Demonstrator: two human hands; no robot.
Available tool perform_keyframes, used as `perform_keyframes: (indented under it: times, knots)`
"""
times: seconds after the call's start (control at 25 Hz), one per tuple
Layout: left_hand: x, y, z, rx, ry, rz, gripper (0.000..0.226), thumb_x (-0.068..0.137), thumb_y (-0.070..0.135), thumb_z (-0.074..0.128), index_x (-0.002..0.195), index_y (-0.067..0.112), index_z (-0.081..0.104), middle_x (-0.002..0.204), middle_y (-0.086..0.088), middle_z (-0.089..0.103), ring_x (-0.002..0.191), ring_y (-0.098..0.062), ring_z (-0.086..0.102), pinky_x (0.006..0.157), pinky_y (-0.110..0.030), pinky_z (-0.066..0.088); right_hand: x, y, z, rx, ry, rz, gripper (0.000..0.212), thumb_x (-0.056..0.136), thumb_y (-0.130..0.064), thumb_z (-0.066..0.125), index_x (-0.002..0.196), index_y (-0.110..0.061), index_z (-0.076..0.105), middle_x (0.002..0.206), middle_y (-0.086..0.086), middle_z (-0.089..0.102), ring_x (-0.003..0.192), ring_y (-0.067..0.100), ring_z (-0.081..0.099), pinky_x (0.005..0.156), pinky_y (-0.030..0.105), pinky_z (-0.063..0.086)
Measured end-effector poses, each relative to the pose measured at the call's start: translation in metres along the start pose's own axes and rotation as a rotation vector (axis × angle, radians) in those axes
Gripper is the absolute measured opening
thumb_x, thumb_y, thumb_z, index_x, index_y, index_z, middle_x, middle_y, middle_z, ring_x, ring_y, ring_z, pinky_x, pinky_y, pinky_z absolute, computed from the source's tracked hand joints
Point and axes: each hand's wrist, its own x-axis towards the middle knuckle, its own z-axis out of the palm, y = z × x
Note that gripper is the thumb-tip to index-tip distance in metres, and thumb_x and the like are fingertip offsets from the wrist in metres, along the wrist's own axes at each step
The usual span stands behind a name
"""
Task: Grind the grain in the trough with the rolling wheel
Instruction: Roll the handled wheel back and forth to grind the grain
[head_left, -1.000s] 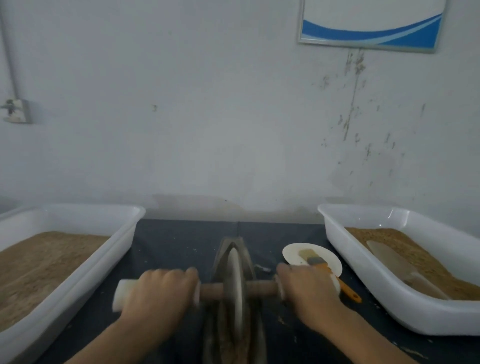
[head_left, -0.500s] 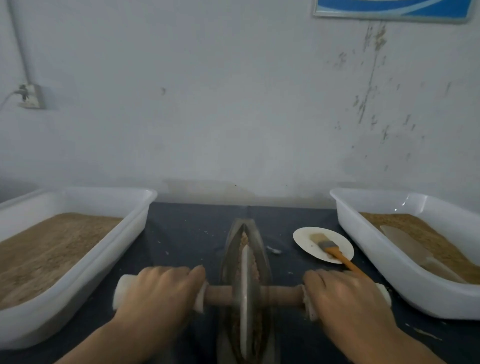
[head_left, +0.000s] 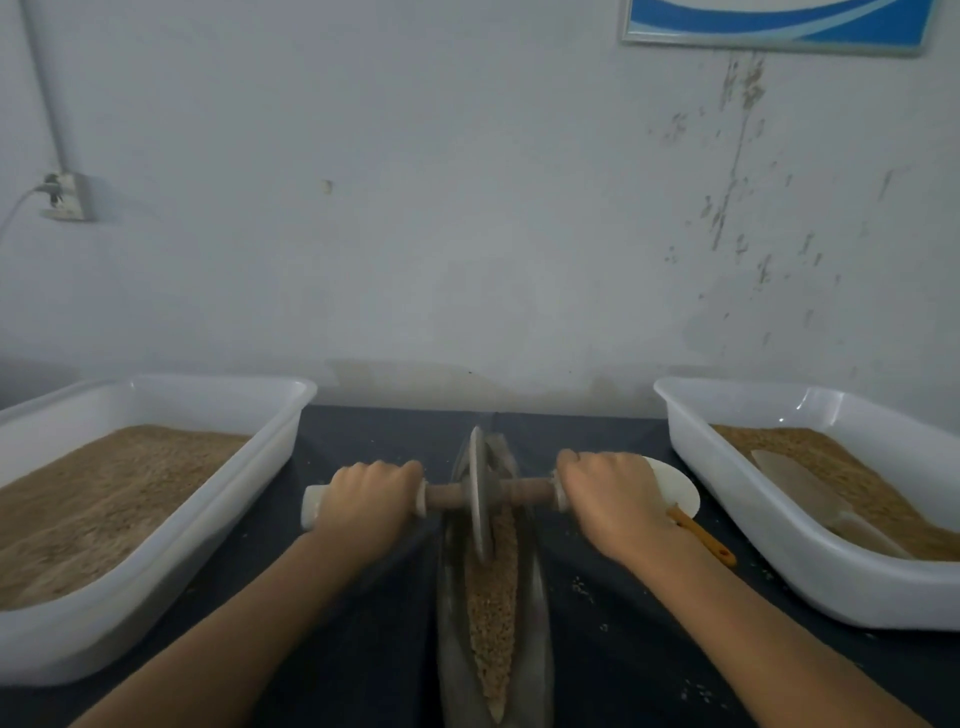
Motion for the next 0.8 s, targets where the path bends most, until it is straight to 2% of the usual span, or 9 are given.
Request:
perform_keyframes:
  times: [0.08,0.16,0.2,0.32,0.4,0.56,0.68,0.76,0.8]
  knots:
    - [-0.047,0.0,-0.008,-0.006,0.014,0.103,0.031,0.082,0.045,0.061,0.082,0.04,0.031,0.073,0.017,0.046,0.062,-0.001,0.044,0.058,-0.02,0.03,-0.038,-0.001,-0.006,0.043,0.093,-0.137,0.035,0.061,-0.016,0.078,0.084,-0.02,0.053,0.07,-0.002,0.061,0.055,0.017,0.055,0.047,0.03,0.038]
    - [-0.084,0.003,-0.026,0.038,0.13,0.152,0.042,0.064,0.049,0.07,0.075,0.041,0.03,0.06,0.019,0.033,0.048,-0.001,0.034,0.047,-0.014,0.013,-0.067,-0.001,-0.018,0.123,0.154,-0.218,0.047,0.031,-0.015,0.084,0.065,-0.02,0.052,0.051,-0.004,0.052,0.039,0.014,0.045,0.039,0.024,0.026]
    - [-0.092,0.002,-0.034,0.1,0.119,0.146,0.042,0.064,0.051,0.068,0.073,0.04,0.028,0.059,0.017,0.03,0.045,-0.003,0.029,0.046,-0.016,0.008,-0.071,0.0,-0.021,0.148,0.12,-0.204,0.05,0.028,-0.018,0.085,0.063,-0.022,0.051,0.05,-0.006,0.05,0.038,0.012,0.044,0.04,0.024,0.023]
    - [-0.081,0.007,-0.031,0.126,-0.089,0.052,0.036,0.082,0.046,0.056,0.08,0.041,0.02,0.072,0.017,0.04,0.057,-0.002,0.035,0.053,-0.022,0.022,-0.052,-0.001,-0.006,0.143,-0.095,-0.063,0.036,0.07,-0.032,0.073,0.081,-0.033,0.039,0.072,-0.009,0.056,0.059,0.009,0.049,0.054,0.027,0.036]
    - [-0.042,0.011,-0.023,0.171,-0.022,0.063,0.027,0.085,0.037,0.056,0.088,0.035,0.03,0.087,0.011,0.056,0.073,-0.012,0.056,0.062,-0.03,0.033,-0.022,0.0,0.01,0.104,-0.092,0.031,0.021,0.085,-0.03,0.06,0.089,-0.031,0.039,0.085,-0.007,0.062,0.067,0.013,0.053,0.057,0.029,0.034]
    - [0.019,0.01,-0.009,0.163,0.045,-0.022,0.017,0.088,0.028,0.056,0.091,0.025,0.04,0.097,0.002,0.065,0.084,-0.022,0.062,0.065,-0.032,0.037,0.02,0.002,0.012,-0.008,0.016,0.071,0.019,0.087,-0.025,0.06,0.1,-0.02,0.048,0.094,-0.002,0.065,0.079,0.02,0.063,0.055,0.03,0.027]
    - [-0.004,0.005,-0.011,0.08,-0.027,0.03,0.027,0.086,0.032,0.06,0.087,0.029,0.034,0.092,0.006,0.061,0.079,-0.017,0.058,0.068,-0.031,0.039,-0.008,0.002,0.004,0.062,-0.068,0.025,0.021,0.085,-0.028,0.062,0.1,-0.023,0.047,0.087,-0.006,0.06,0.07,0.014,0.056,0.056,0.028,0.037]
    - [-0.046,0.002,-0.015,0.029,-0.043,0.093,0.037,0.082,0.037,0.064,0.083,0.036,0.026,0.079,0.012,0.051,0.068,-0.01,0.049,0.064,-0.029,0.038,-0.049,0.001,0.0,0.089,-0.055,-0.068,0.032,0.074,-0.033,0.072,0.092,-0.029,0.046,0.077,-0.009,0.055,0.063,0.008,0.052,0.055,0.025,0.043]
    - [-0.066,0.004,-0.02,0.043,0.001,0.138,0.048,0.075,0.04,0.068,0.081,0.038,0.02,0.071,0.013,0.043,0.062,-0.008,0.044,0.06,-0.028,0.033,-0.069,0.001,-0.005,0.117,-0.026,-0.116,0.042,0.059,-0.033,0.08,0.085,-0.03,0.048,0.068,-0.009,0.053,0.055,0.007,0.05,0.048,0.023,0.038]
